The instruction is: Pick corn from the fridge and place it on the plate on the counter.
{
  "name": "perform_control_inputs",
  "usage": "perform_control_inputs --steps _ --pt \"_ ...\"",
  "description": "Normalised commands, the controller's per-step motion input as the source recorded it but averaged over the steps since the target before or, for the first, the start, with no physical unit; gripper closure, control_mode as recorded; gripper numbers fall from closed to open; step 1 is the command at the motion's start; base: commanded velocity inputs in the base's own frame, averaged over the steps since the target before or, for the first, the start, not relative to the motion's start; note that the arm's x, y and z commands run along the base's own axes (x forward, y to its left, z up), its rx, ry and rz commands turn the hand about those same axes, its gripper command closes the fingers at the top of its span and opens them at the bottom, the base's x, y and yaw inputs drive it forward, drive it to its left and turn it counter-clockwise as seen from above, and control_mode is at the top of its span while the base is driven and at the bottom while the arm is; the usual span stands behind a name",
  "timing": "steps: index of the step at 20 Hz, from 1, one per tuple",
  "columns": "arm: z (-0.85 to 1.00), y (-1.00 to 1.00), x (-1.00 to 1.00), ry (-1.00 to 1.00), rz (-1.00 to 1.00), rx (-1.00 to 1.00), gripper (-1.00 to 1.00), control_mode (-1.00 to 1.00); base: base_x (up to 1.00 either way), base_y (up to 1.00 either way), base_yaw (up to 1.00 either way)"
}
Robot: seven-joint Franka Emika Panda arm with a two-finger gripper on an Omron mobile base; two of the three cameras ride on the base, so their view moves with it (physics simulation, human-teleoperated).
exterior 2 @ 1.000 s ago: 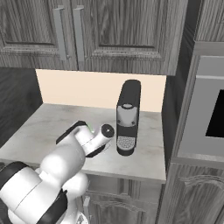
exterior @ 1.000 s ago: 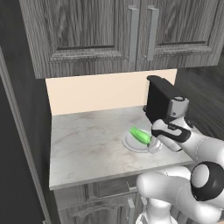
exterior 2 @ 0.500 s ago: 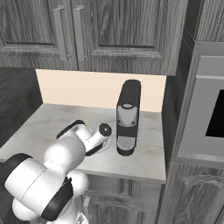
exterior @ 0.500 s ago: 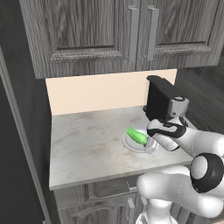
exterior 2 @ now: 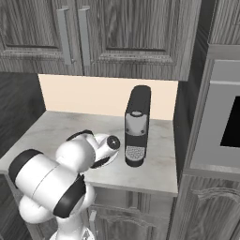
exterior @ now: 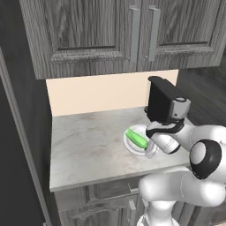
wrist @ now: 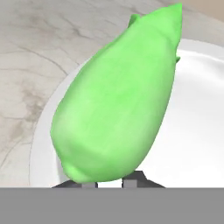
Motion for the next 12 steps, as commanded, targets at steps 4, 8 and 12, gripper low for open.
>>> perform_control_inputs --steps 4,8,12 --pt "-0.24 0.07 0.0 -0.02 0.0 -0.01 1.0 -1.0 0.0 0.0 0.0" --pt "-0.11 0.05 0.01 -0.03 0.0 0.0 -1.0 -1.0 0.0 0.0 0.0" --pt "0.29 -0.06 0.0 -0.17 0.0 0.02 -1.0 -1.0 0.0 0.0 0.0"
